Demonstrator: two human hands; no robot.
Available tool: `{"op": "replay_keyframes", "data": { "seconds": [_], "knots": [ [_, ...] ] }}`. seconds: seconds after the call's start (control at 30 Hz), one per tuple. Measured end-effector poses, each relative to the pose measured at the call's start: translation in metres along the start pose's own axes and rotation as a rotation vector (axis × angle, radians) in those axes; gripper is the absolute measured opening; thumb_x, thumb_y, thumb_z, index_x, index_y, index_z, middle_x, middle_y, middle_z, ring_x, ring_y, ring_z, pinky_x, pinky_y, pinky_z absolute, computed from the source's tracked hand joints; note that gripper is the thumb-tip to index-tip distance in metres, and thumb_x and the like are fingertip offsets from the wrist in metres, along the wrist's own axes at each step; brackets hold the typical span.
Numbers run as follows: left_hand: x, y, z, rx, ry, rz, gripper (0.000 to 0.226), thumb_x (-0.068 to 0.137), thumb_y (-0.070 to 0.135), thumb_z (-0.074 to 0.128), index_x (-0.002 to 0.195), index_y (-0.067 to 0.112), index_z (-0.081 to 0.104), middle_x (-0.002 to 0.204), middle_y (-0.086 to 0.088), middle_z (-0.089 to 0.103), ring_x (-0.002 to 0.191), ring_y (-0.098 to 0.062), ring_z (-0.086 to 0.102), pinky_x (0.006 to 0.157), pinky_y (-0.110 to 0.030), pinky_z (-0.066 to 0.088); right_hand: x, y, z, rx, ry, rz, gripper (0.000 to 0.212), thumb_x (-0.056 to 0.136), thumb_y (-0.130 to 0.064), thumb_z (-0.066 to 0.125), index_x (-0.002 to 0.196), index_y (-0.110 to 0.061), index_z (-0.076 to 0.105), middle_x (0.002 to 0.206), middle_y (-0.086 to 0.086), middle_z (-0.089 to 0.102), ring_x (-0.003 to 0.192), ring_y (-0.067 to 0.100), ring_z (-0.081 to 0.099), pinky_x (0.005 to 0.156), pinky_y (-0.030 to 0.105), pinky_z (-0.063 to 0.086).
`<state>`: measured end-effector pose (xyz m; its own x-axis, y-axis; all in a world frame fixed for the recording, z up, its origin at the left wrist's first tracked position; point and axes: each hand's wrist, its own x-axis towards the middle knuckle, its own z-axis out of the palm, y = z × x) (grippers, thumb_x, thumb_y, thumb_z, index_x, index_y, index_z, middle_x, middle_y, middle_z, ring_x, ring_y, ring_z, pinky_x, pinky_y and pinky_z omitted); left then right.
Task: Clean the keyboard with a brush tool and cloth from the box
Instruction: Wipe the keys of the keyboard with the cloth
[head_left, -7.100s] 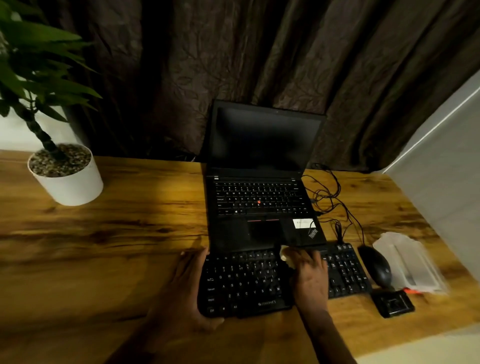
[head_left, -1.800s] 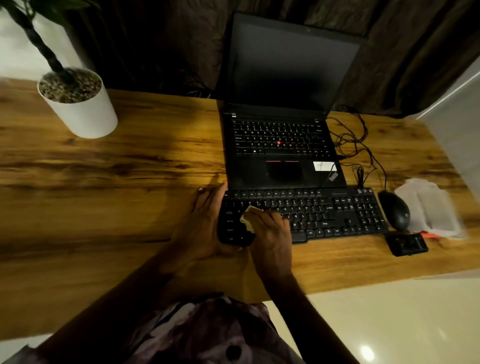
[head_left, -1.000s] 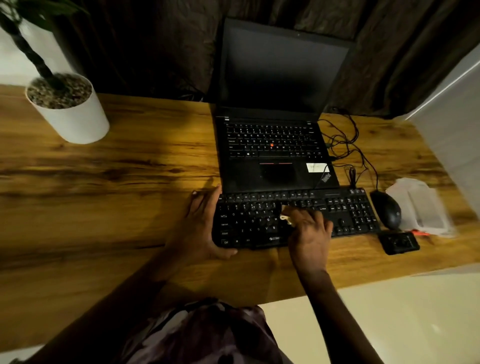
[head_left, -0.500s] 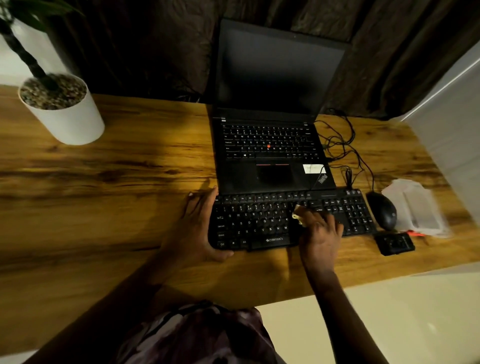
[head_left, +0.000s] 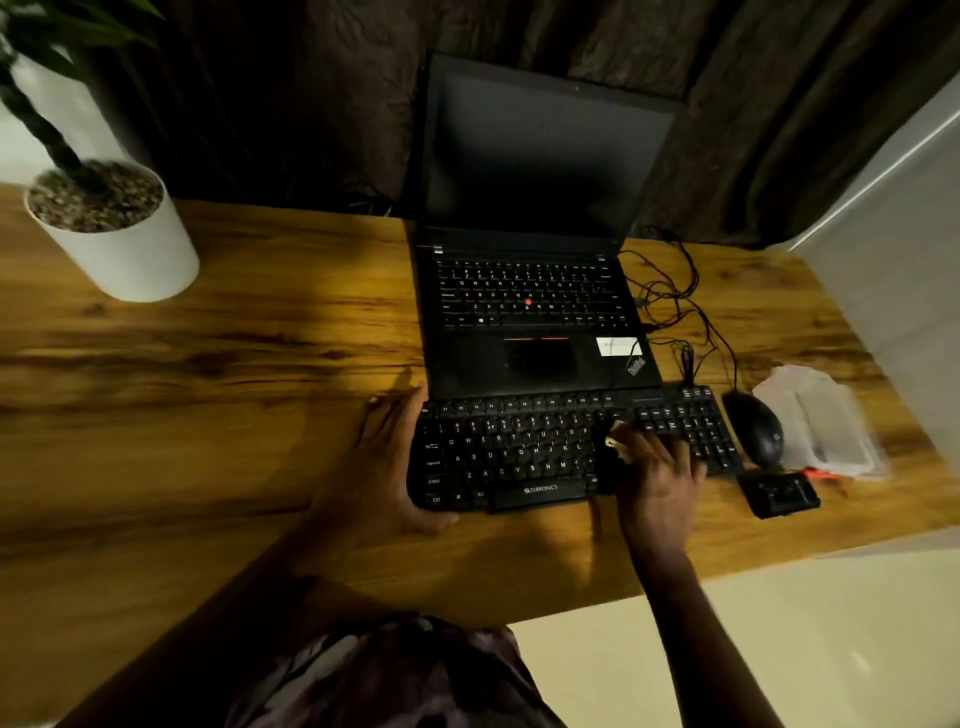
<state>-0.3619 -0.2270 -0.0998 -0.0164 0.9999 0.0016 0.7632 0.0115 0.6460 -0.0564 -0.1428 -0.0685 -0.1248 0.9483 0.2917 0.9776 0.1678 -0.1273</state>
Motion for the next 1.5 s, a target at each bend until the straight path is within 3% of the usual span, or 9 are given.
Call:
{"op": "replay_keyframes", "data": {
  "seconds": [0.23, 0.37, 0.53, 0.73, 0.93, 1.13, 1.23, 1.33, 1.5],
  "knots": [
    [0.0, 0.0, 0.0, 0.02, 0.009, 0.016, 0.145, 0.047, 0.082, 0.072, 0.156, 0.022, -0.002, 0.161, -0.006, 0.022, 0.149, -0.026, 0.013, 0.12, -0.054, 0.02, 0.006, 0.034, -0.006, -0.028, 0.068, 0.034, 0.041, 0.08, 0.003, 0.058, 0.115, -0.016, 0.068, 0.108, 0.013, 0.071, 0.101, 0.034, 0.055, 0.083, 0.046, 0.039],
    [0.001, -0.003, 0.002, 0.021, -0.006, 0.002, 0.147, 0.046, 0.083, 0.072, 0.157, 0.025, -0.005, 0.162, -0.002, 0.02, 0.15, -0.026, 0.011, 0.122, -0.051, 0.015, -0.004, 0.007, -0.006, 0.013, 0.015, -0.101, 0.037, 0.08, -0.007, 0.061, 0.113, -0.022, 0.068, 0.107, 0.006, 0.071, 0.097, 0.028, 0.052, 0.076, 0.036, 0.032],
    [0.0, 0.0, 0.0, 0.017, -0.005, 0.024, 0.147, 0.047, 0.079, 0.074, 0.157, 0.021, -0.003, 0.163, -0.002, 0.017, 0.15, -0.025, 0.007, 0.123, -0.045, 0.006, -0.011, 0.002, -0.011, 0.041, 0.012, -0.153, 0.051, 0.076, -0.026, 0.033, 0.11, -0.02, 0.07, 0.107, 0.001, 0.072, 0.097, 0.026, 0.052, 0.075, 0.034, 0.031],
    [0.0, 0.0, 0.0, 0.007, -0.004, 0.013, 0.146, 0.047, 0.084, 0.07, 0.157, 0.022, -0.002, 0.161, -0.003, 0.021, 0.15, -0.026, 0.01, 0.121, -0.053, 0.017, -0.007, 0.001, -0.009, 0.049, -0.008, -0.012, 0.039, 0.078, -0.003, 0.07, 0.114, -0.019, 0.068, 0.104, 0.007, 0.071, 0.091, 0.026, 0.047, 0.073, 0.035, 0.032],
    [0.0, 0.006, -0.003, -0.018, -0.014, -0.014, 0.148, 0.044, 0.084, 0.07, 0.158, 0.023, -0.003, 0.162, -0.001, 0.016, 0.15, -0.023, 0.004, 0.122, -0.052, 0.014, -0.018, -0.017, -0.014, 0.062, -0.053, -0.168, 0.053, 0.073, -0.029, 0.032, 0.108, -0.022, 0.071, 0.102, -0.001, 0.071, 0.094, 0.025, 0.051, 0.074, 0.035, 0.034],
    [0.0, 0.003, -0.005, 0.001, -0.017, -0.003, 0.149, 0.045, 0.084, 0.071, 0.158, 0.022, -0.003, 0.162, -0.003, 0.018, 0.149, -0.022, 0.007, 0.122, -0.05, 0.013, -0.011, 0.0, -0.01, 0.021, -0.039, -0.025, 0.043, 0.074, -0.001, 0.066, 0.112, -0.021, 0.069, 0.102, 0.003, 0.072, 0.093, 0.026, 0.049, 0.074, 0.036, 0.034],
    [0.001, 0.002, -0.002, 0.012, -0.014, -0.006, 0.149, 0.044, 0.083, 0.072, 0.157, 0.025, -0.006, 0.161, -0.003, 0.02, 0.15, -0.025, 0.01, 0.122, -0.052, 0.016, -0.022, -0.026, -0.005, 0.124, -0.064, -0.167, 0.04, 0.075, -0.014, 0.05, 0.111, -0.022, 0.068, 0.1, 0.0, 0.07, 0.089, 0.022, 0.051, 0.073, 0.031, 0.033],
    [0.001, 0.002, -0.002, 0.005, -0.011, 0.016, 0.148, 0.045, 0.081, 0.073, 0.157, 0.023, -0.005, 0.161, -0.002, 0.022, 0.149, -0.023, 0.011, 0.121, -0.052, 0.016, -0.024, -0.029, -0.008, 0.125, -0.099, -0.306, 0.041, 0.069, -0.016, 0.06, 0.108, -0.021, 0.069, 0.098, 0.0, 0.07, 0.088, 0.023, 0.054, 0.071, 0.032, 0.038],
    [0.001, 0.002, -0.002, -0.007, 0.005, 0.028, 0.148, 0.046, 0.083, 0.073, 0.158, 0.019, 0.0, 0.16, -0.005, 0.024, 0.148, -0.024, 0.013, 0.121, -0.054, 0.017, -0.011, -0.005, -0.015, 0.069, -0.055, -0.127, 0.054, 0.072, -0.021, 0.031, 0.109, -0.017, 0.07, 0.098, 0.002, 0.071, 0.088, 0.024, 0.051, 0.069, 0.035, 0.038]
  ]
}}
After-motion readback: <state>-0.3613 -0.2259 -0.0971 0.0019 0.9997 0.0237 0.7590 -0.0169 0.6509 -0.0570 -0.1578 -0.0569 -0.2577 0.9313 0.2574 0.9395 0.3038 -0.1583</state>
